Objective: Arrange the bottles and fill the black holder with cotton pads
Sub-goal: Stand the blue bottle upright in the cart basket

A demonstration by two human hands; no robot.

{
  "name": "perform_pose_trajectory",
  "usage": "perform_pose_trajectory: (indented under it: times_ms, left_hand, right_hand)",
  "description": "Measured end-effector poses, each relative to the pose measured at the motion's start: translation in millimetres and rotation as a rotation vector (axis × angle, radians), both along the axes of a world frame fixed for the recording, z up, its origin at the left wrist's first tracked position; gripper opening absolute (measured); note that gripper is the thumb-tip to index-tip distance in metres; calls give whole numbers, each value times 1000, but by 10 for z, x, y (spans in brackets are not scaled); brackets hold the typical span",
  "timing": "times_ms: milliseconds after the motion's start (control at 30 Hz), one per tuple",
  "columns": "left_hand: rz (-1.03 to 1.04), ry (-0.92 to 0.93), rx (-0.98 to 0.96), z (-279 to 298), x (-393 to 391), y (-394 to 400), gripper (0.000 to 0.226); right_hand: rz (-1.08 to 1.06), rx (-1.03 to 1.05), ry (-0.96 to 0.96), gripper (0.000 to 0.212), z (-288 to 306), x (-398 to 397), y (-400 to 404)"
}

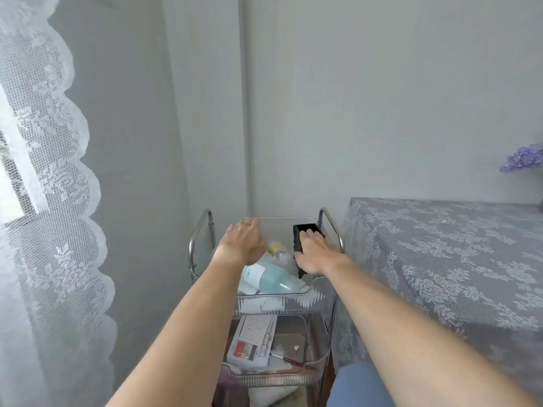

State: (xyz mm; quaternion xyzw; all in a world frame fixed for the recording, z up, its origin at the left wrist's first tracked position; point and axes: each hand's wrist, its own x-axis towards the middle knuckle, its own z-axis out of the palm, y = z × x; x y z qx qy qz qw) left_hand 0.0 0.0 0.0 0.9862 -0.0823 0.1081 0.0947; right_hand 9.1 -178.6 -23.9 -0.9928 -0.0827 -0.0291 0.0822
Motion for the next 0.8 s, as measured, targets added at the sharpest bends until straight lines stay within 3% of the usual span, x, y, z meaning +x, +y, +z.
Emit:
perform_pose_trajectory:
  times_ms: [367,500,667,800]
  left_hand:
    - [-97,172,144,-599,240,-5,53]
    - [-149,257,188,-746,362,-44,66]
    - [-228,175,381,-915,415,-185,77]
    - [-233,77,492,-999,445,-172,76]
  right_hand:
    - [-37,36,5,67,-249,158,-60]
    - [-45,40,-116,48,-283,329,-54]
    - [-61,-8,-80,55,-352,465,-109]
    - [-29,-3,-161,40,-332,502,-103]
